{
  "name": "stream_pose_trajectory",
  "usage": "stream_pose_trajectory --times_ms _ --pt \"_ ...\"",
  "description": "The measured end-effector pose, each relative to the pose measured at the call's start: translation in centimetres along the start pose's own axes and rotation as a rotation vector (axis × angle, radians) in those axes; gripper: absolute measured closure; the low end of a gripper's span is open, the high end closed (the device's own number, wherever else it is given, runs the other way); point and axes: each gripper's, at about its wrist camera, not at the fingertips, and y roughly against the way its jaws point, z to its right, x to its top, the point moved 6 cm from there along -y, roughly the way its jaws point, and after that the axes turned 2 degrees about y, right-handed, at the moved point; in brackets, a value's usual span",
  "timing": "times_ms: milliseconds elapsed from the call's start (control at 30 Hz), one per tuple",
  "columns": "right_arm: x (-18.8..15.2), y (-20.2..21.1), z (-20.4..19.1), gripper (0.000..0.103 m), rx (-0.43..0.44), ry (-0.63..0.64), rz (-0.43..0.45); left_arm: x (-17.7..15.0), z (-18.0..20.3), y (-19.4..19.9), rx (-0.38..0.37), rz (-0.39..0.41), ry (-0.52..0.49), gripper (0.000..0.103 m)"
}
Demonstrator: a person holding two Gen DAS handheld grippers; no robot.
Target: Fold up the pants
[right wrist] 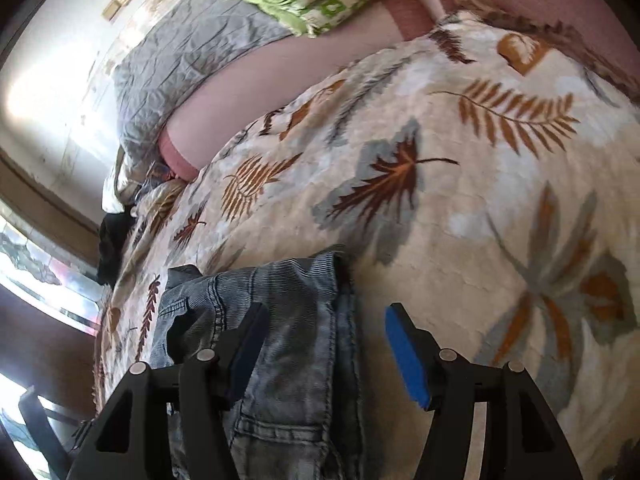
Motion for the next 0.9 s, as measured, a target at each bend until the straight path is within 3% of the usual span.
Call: stream_pose_trajectory --times_ms 133,267,533,700,900 --pt "-0.5 0.5 1.3 0.036 -0.004 -0.044 -0.013 0.0 -0.9 -0.4 -0.004 -0.013 0.026 0.018" --pt "-2.1 0.1 1.5 0.035 0.011 -0.067 -0.085 0.3 -1.1 -1.2 -0.010 -0.030 0.021 0.018" --pt "-3.3 -1.0 0.5 0.035 -0.026 -0.035 -0.131 2.5 -0.2 -2.9 0.022 -0.048 -0.027 0.018" --pt "-2.3 -0.9 0.1 0.035 -0.043 -0.016 -0.081 4.1 0.4 -1.8 0.023 0.001 -0.013 0.018" --pt "-2.0 -0.7 -0.2 0.035 -0.027 -0.009 -0.073 4.7 1.4 -1.8 0.041 -0.002 -0.035 0.018"
